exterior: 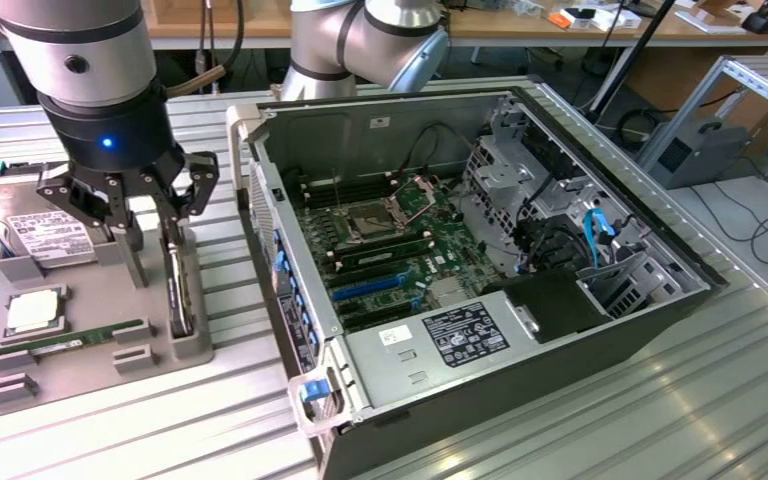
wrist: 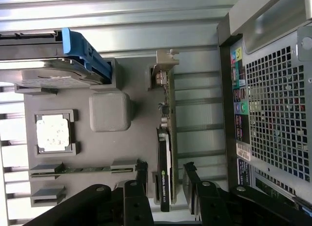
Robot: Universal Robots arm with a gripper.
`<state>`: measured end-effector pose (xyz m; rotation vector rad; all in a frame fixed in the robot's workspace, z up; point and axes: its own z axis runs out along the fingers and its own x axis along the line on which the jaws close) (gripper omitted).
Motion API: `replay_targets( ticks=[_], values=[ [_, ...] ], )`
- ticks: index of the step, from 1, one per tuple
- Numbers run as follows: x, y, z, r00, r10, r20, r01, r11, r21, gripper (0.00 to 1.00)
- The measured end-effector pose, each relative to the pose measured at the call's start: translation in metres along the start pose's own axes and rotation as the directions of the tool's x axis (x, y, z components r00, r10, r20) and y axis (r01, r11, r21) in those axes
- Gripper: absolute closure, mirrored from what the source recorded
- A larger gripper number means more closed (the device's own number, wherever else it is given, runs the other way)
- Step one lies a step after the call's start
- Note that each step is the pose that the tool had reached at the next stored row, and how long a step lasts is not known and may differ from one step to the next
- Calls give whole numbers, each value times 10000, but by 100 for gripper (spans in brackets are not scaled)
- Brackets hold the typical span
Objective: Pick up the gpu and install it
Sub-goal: 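Pick up the gpu and move the gpu toward the slot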
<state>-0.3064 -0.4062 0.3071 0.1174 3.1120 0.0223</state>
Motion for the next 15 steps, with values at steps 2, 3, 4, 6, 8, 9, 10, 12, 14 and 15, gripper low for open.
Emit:
replay_targets(
  ticks=[2, 3, 4, 6, 8, 9, 10, 12, 14, 15],
  values=[
    [-1, 0, 7, 10000, 0, -1, 0, 10000, 0, 58],
    [-1, 0, 10, 10000, 0, -1, 0, 10000, 1, 58],
    [-1, 0, 14, 10000, 0, -1, 0, 10000, 1, 58],
    [-1, 0, 20, 10000, 0, -1, 0, 10000, 1, 58],
    [0, 0, 29, 10000, 0, -1, 0, 10000, 1, 58],
    [0, -1, 34, 10000, 0, -1, 0, 10000, 1, 58],
    [0, -1, 42, 10000, 0, 0, 0, 10000, 0, 58],
    [0, -1, 48, 10000, 0, -1, 0, 10000, 2, 58],
    [0, -1, 54, 10000, 0, -1, 0, 10000, 1, 58],
    [1, -1, 57, 10000, 0, -1, 0, 10000, 2, 58]
  ],
)
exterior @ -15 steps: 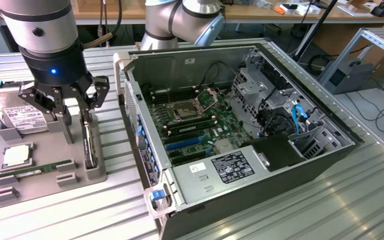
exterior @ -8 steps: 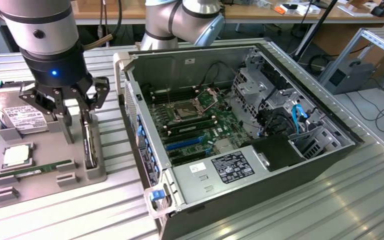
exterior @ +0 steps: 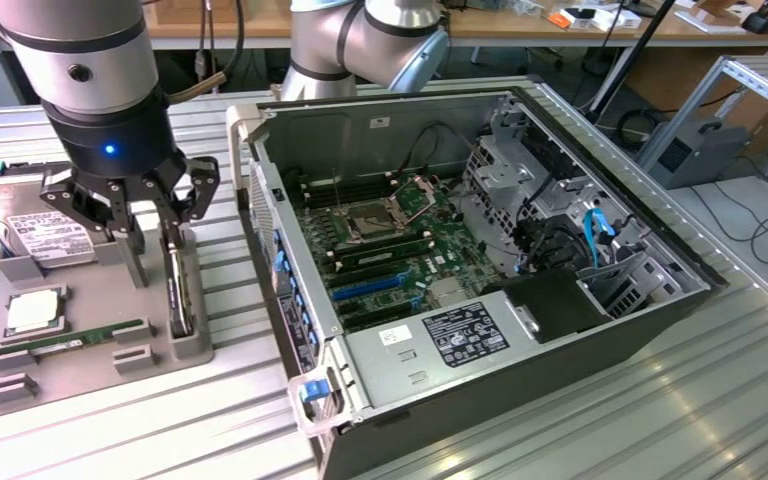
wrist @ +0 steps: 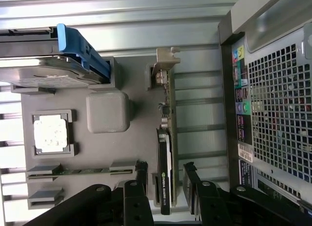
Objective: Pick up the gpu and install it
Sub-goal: 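Pick up the gpu and move the gpu toward the slot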
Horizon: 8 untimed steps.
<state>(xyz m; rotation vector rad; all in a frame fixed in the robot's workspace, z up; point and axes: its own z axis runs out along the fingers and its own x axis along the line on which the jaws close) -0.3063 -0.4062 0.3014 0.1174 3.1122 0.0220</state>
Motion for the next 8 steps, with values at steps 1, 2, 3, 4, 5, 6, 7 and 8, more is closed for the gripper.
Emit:
replay_targets(
  ticks=[1, 2, 3, 4, 5, 6, 7, 8],
  values=[
    [0, 0, 2, 10000, 0, 0, 0, 10000, 0, 58],
    [0, 0, 5, 10000, 0, 0, 0, 10000, -1, 58],
    [0, 0, 8, 10000, 0, 0, 0, 10000, 0, 58],
    [0, 0, 11, 10000, 0, 0, 0, 10000, -1, 58],
    [0, 0, 14, 10000, 0, 0, 0, 10000, -1, 58],
    [0, -1, 18, 10000, 0, 1, 0, 10000, -1, 58],
    [1, 0, 21, 10000, 0, 0, 0, 10000, -1, 58],
    [1, 0, 24, 10000, 0, 1, 0, 10000, -1, 58]
  ],
)
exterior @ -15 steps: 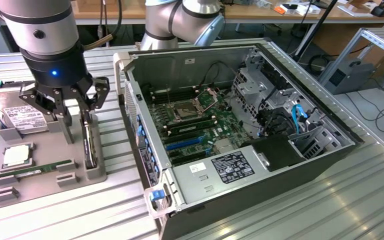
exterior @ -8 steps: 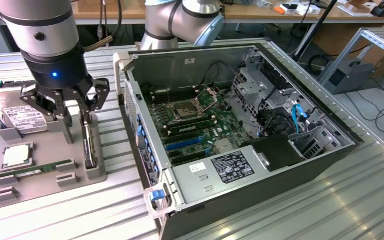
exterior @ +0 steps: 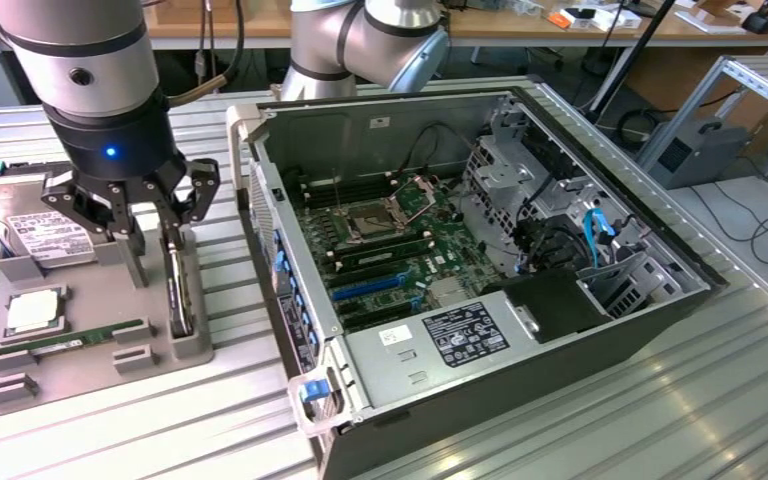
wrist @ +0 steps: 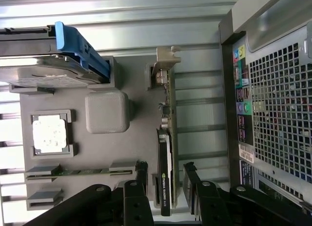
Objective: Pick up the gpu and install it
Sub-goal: 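Pick up the gpu and move the gpu toward the slot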
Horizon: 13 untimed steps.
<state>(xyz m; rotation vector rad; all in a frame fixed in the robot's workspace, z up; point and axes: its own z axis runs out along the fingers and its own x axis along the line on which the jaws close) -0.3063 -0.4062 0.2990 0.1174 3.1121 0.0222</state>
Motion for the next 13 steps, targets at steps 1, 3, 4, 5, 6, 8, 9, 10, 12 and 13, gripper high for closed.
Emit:
replay_targets(
  ticks=[1, 3, 4, 5, 6, 8, 9, 10, 12, 13],
  values=[
    [0, 0, 1, 10000, 0, 0, 0, 10000, 0, 58],
    [0, 0, 5, 10000, 0, 0, 0, 10000, 0, 58],
    [0, 0, 8, 10000, 0, 0, 0, 10000, 0, 58],
    [0, 0, 12, 10000, 0, 0, 0, 10000, 0, 58],
    [0, 0, 15, 10000, 0, 0, 0, 10000, 0, 58],
    [1, -1, 26, 10000, 0, 1, 0, 10000, 0, 58],
    [1, -1, 33, 10000, 0, 0, 0, 10000, 0, 58],
    [1, -1, 38, 10000, 0, 0, 0, 10000, 0, 58],
    [1, -1, 53, 10000, 0, 1, 0, 10000, 0, 58],
    [1, -1, 58, 10000, -1, 1, 1, 10000, 1, 58]
  ],
)
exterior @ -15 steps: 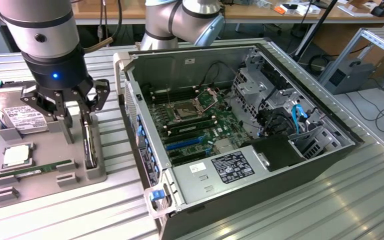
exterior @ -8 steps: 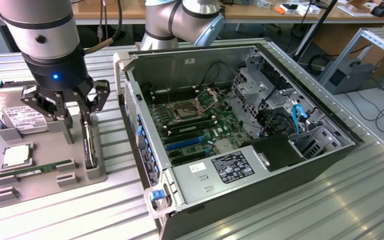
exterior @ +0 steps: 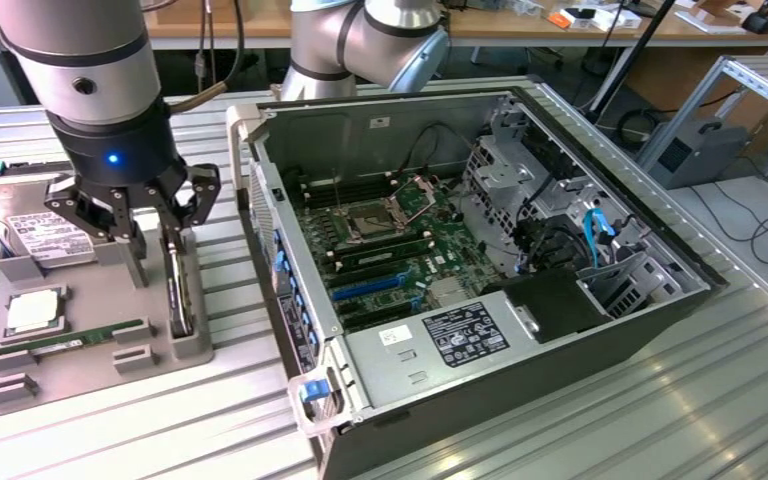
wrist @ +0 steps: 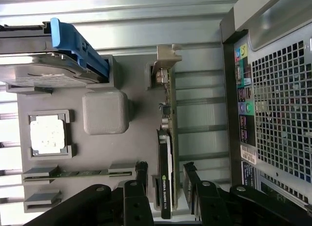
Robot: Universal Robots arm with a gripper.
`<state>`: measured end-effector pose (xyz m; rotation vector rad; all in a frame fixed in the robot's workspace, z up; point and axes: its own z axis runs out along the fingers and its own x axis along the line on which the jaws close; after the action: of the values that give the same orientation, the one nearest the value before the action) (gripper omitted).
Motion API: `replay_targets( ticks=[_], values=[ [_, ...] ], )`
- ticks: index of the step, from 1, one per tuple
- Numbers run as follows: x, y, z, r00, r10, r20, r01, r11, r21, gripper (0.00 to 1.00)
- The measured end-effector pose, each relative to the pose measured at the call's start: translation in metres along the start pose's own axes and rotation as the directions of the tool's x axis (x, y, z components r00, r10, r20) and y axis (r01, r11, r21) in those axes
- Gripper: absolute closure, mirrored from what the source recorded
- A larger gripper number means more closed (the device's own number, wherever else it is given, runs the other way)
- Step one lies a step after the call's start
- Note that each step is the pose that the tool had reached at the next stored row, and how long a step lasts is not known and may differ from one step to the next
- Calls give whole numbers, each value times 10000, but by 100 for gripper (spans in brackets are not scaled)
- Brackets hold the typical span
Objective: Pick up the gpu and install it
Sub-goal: 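Pick up the gpu and move the gpu toward the slot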
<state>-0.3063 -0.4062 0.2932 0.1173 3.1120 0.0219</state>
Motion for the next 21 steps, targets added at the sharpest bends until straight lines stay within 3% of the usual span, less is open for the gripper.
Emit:
replay_targets(
  ticks=[6, 15, 21],
  values=[
    [-2, 0, 66, 10000, -1, 2, 1, 10000, 26, 58],
    [-34, 0, 188, 10000, -3, 9, 3, 9999, 112, 58],
    [-34, -1, 249, 10000, -4, 9, 3, 9999, 129, 58]
  ],
)
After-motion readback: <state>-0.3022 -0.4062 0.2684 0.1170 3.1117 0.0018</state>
